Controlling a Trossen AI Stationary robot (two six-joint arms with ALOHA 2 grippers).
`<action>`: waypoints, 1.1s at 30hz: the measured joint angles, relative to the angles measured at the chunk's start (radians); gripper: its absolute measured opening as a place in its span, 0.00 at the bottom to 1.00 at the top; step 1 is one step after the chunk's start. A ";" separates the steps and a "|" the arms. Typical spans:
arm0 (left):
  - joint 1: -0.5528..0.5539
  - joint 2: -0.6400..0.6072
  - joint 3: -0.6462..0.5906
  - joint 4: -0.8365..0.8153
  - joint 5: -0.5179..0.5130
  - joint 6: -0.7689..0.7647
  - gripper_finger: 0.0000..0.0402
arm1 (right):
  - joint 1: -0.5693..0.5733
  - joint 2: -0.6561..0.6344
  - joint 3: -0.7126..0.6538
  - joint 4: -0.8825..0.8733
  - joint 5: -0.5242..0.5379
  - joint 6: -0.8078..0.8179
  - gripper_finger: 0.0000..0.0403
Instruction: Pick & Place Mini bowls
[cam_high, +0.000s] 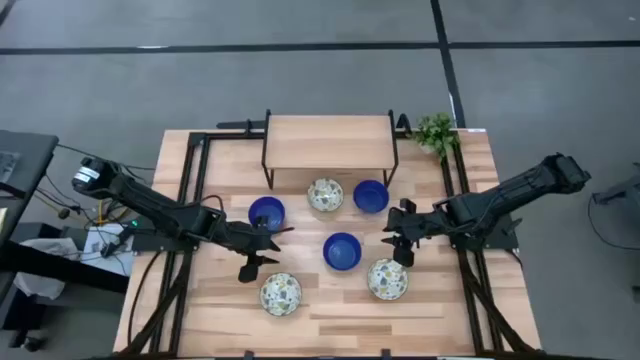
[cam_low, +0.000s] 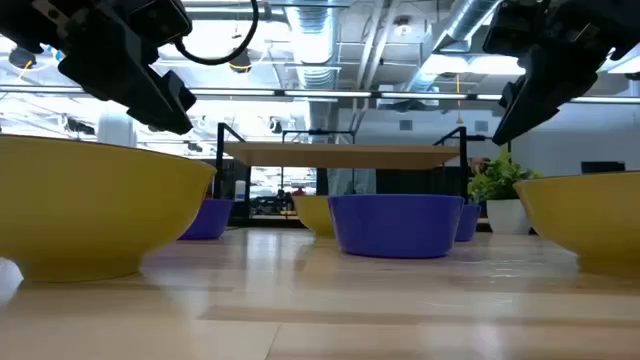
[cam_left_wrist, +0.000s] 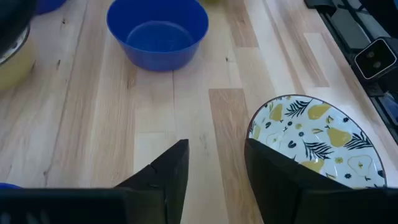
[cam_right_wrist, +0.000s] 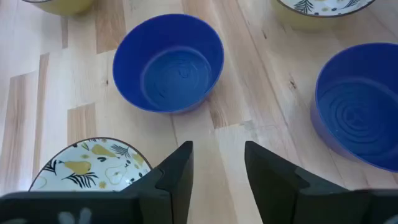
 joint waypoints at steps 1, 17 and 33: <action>0.000 0.000 0.000 0.000 0.000 0.000 0.39 | 0.000 0.000 0.000 0.000 0.000 0.000 0.33; 0.000 0.000 0.000 0.004 0.000 0.000 0.39 | 0.000 0.000 0.000 0.012 0.001 0.000 0.33; 0.000 0.000 0.000 0.015 -0.211 -0.092 0.39 | -0.075 0.000 0.000 0.068 0.001 -0.001 0.33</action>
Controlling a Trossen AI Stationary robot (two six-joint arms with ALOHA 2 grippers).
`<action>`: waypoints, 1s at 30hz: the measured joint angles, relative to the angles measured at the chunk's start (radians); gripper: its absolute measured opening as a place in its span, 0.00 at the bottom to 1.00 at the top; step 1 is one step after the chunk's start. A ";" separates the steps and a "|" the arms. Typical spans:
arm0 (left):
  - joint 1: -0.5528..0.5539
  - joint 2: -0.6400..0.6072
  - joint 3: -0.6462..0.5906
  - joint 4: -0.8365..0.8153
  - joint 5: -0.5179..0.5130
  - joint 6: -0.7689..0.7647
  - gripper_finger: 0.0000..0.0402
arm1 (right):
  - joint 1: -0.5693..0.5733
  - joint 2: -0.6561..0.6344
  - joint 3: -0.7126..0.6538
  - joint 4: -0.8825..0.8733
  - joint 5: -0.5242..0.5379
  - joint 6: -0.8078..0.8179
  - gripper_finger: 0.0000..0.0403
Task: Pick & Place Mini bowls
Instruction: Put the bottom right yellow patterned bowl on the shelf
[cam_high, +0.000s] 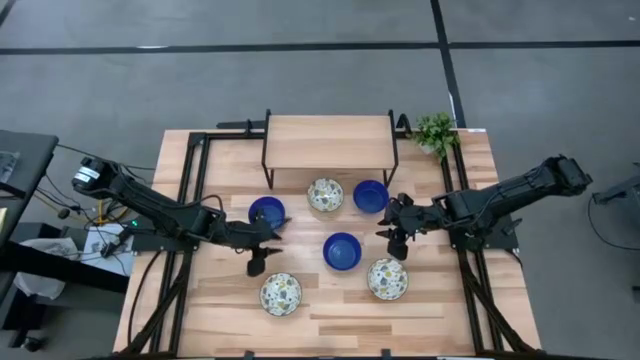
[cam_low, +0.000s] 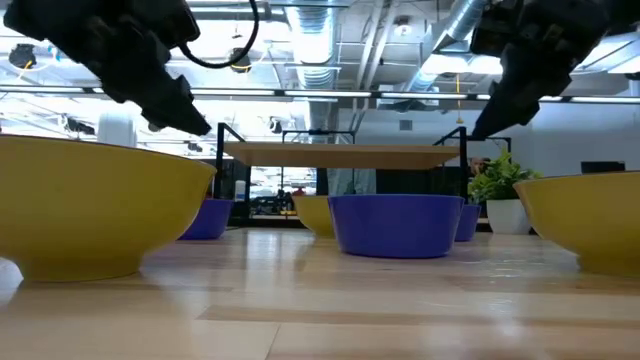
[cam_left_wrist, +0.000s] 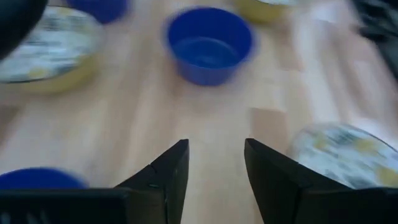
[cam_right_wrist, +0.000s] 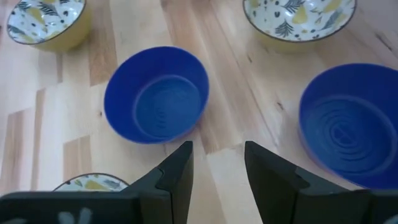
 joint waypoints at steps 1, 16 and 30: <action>0.001 0.000 0.000 -0.006 -0.043 -0.017 0.39 | -0.005 0.000 0.000 0.000 0.000 0.000 0.33; 0.031 -0.001 -0.001 -0.160 0.034 -0.050 0.39 | -0.094 0.000 0.000 -0.064 0.002 -0.150 0.33; 0.031 -0.003 -0.001 -0.160 0.108 -0.066 0.39 | -0.034 0.003 -0.001 -0.143 -0.295 -0.067 0.33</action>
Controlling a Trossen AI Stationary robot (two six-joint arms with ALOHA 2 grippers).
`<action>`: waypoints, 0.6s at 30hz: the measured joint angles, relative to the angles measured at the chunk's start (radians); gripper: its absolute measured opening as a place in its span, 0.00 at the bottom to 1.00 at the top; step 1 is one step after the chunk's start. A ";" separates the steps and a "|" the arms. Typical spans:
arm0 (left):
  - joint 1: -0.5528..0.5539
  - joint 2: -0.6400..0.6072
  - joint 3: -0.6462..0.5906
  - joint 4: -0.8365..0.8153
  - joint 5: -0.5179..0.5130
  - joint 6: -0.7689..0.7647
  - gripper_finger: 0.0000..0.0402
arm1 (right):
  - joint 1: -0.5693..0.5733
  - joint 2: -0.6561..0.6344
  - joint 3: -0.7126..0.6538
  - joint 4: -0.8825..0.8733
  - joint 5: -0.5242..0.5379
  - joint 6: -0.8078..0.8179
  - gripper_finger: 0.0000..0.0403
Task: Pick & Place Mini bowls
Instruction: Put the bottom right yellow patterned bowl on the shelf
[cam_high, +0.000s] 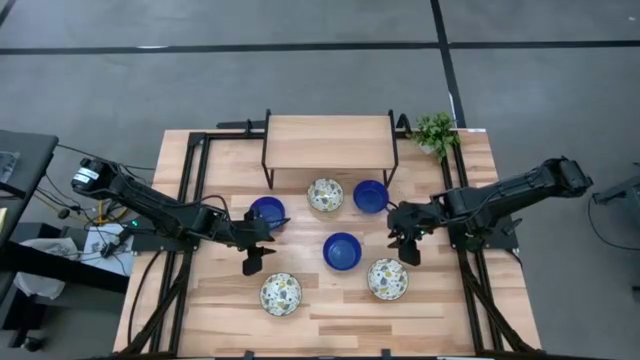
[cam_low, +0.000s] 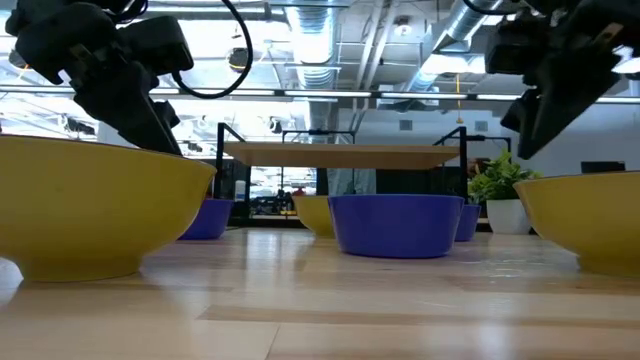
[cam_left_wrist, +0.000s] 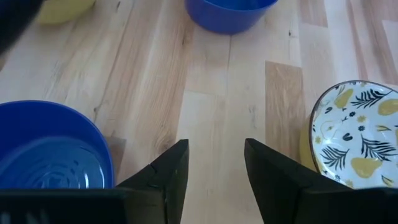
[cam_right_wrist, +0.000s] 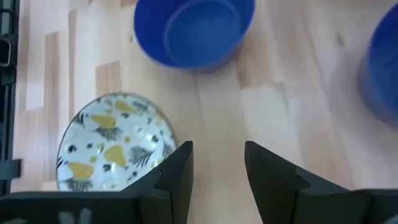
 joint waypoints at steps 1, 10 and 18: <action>0.000 0.000 0.000 0.000 0.000 0.000 0.39 | 0.013 0.000 0.000 0.000 -0.002 0.009 0.33; 0.000 0.000 0.000 0.007 0.000 -0.002 0.39 | 0.158 0.055 0.000 0.035 0.055 0.074 0.33; 0.000 0.000 0.000 0.013 0.000 -0.003 0.39 | 0.229 0.179 0.000 0.074 0.128 0.105 0.33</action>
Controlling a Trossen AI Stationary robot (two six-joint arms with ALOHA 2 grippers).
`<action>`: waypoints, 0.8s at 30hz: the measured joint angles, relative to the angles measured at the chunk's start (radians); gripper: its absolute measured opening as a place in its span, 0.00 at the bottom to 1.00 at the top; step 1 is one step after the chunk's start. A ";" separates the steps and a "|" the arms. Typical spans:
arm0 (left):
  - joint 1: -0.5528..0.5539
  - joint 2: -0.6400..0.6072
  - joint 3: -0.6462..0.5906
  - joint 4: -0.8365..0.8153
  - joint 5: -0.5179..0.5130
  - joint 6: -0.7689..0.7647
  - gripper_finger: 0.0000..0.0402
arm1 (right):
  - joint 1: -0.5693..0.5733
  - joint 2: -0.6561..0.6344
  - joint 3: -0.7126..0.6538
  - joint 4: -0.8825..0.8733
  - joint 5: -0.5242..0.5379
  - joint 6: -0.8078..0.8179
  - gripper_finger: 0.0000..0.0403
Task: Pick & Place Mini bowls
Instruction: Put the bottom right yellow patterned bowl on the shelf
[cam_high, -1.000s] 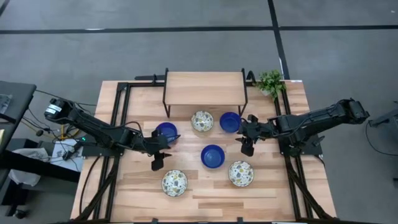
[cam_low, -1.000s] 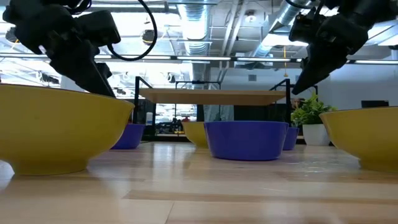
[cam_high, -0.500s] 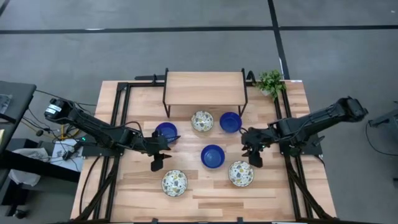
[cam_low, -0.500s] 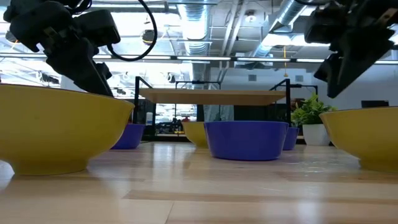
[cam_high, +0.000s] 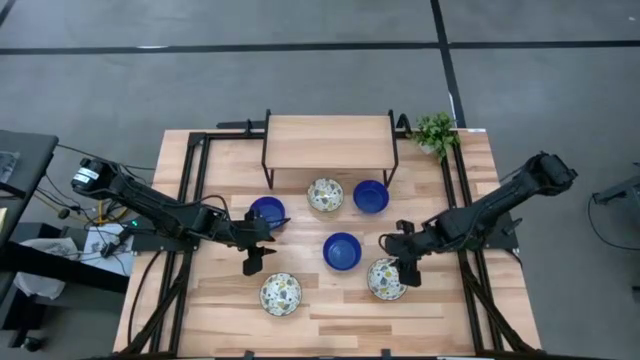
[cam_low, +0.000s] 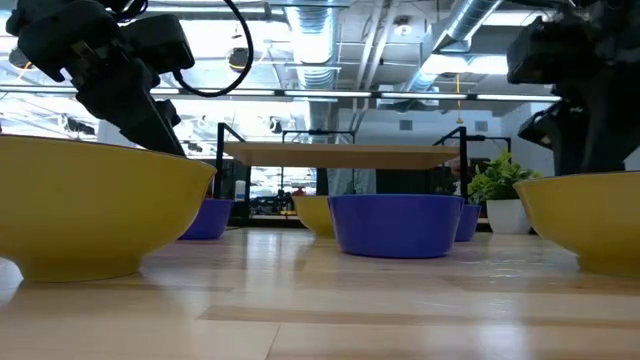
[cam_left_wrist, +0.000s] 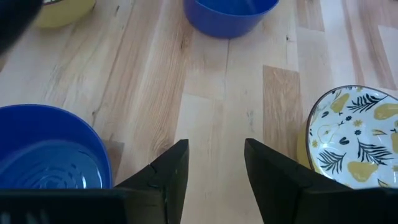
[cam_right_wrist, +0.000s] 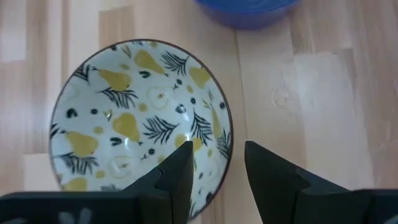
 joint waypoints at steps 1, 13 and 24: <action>0.000 0.000 0.000 0.000 0.000 0.000 0.39 | 0.002 0.010 0.000 0.004 0.006 0.000 0.33; 0.000 0.000 0.000 0.002 0.000 0.000 0.39 | 0.004 0.088 0.000 0.004 0.009 0.000 0.33; 0.000 0.001 0.001 0.002 0.000 0.000 0.39 | 0.004 0.081 0.000 0.017 0.008 0.015 0.33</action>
